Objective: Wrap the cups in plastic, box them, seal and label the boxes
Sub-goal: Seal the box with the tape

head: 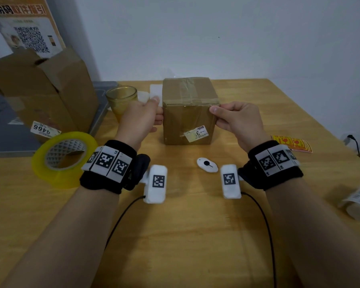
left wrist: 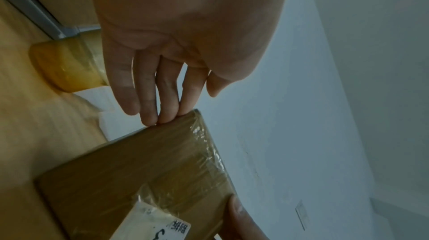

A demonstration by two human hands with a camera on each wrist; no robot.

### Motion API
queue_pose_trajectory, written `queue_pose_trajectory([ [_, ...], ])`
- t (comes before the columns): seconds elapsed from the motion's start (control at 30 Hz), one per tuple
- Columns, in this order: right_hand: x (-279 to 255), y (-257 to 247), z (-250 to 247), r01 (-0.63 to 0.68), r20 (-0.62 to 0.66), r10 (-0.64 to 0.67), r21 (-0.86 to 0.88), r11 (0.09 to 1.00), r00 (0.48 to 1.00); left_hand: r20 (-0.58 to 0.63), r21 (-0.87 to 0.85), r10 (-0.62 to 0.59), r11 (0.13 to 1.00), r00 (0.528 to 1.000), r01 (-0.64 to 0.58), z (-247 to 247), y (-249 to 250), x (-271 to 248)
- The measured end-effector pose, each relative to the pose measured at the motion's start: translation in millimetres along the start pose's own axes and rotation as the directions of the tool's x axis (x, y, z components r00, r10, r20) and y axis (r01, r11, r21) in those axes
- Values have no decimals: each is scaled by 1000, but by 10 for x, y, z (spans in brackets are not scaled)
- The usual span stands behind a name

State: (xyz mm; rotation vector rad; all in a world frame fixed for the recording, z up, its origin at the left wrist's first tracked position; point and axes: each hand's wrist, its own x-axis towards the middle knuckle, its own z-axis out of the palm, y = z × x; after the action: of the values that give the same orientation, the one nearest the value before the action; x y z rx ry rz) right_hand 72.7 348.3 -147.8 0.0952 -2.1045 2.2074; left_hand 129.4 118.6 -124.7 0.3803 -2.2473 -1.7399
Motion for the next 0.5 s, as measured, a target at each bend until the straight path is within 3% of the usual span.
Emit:
queue_pose_trajectory([
  [0.23,-32,-42,19,-27,-30,26,-46,999,999,4,22,-6,1000,1000,6,24,21,-116],
  [0.4,-209,-149,1,-52,-20,51,-71,996,999,88,-75,-103,991,991,110,27,106,-211],
  [0.5,-359,-300,-12,-45,1,46,-227,973,999,90,7,-156,988,984,156,-95,262,-231],
])
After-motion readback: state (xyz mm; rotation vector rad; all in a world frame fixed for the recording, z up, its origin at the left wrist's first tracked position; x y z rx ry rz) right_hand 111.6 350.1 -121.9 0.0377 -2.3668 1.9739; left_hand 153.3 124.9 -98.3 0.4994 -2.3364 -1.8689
